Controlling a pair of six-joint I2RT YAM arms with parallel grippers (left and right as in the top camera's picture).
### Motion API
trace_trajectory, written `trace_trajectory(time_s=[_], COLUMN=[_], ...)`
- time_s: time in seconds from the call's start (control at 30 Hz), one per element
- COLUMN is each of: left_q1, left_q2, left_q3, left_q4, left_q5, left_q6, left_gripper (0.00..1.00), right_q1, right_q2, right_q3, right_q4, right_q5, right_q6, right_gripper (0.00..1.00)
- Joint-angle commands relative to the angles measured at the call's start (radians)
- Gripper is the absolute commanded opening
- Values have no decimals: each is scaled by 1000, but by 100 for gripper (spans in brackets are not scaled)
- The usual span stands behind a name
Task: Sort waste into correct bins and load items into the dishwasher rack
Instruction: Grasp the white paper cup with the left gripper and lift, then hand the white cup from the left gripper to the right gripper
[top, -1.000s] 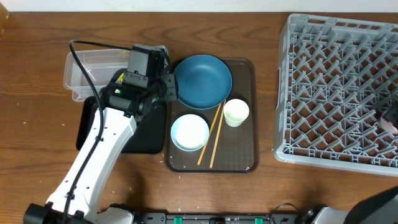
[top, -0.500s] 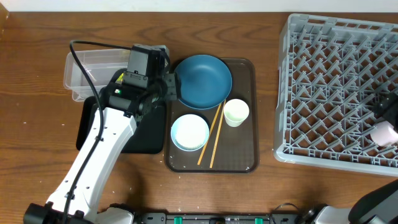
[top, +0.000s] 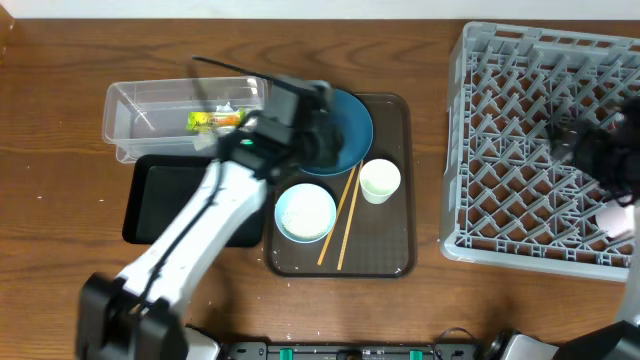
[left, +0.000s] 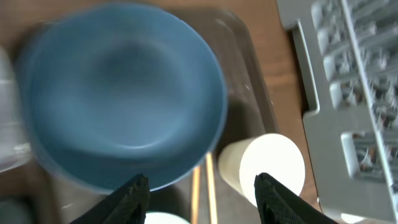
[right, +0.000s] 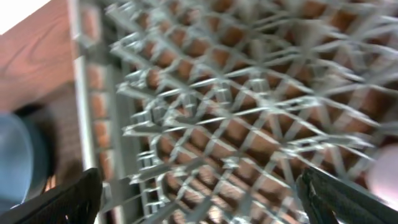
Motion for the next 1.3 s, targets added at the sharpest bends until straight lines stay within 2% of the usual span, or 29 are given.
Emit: trace_trajectory(time_s=[0.0,0.17,0.23,0.37,0.43,0.6,0.67,0.77,0.87,0.97,1.07,1.13,1.27], left_q1=[-54,-119,-134,-137,-129,-93,-69,-7,92,200,254,266,265], left_q2=[74,180,214,237,230,197,171,114,61,50,58,57,57], left_q3=[5,5,5,5,5,6,6,6,6,5,5,5,5], left_q4=[21,39,45,49,53,45,47,76,140,267,399,453,475], left_q5=[12,11,12,11,11,20,71,219,430,715,934,1004,1014], left_q6=[5,5,5,-2,-2,-14,-31,-62,-140,-259,-334,-366,-400], left_gripper=[57,57,53,15,6,7,6,6,6,6,6,6,6], right_q1=[76,146,160,169,169,169,170,171,178,209,258,298,389], right_q2=[-9,-9,-9,-9,-9,-9,-9,-9,-9,-1,15,28,53], right_q3=[17,17,17,17,17,17,17,17,15,13,11,10,10], right_q4=[6,10,10,10,10,10,10,8,8,9,8,8,28], right_q5=[-19,29,30,30,30,29,23,-63,-211,-380,-561,-697,-903], right_q6=[-28,-27,-28,-28,-28,-28,-28,-88,-172,-285,-412,-513,-648], right_gripper=[99,99,99,99,99,99,99,99,99,99,99,99,99])
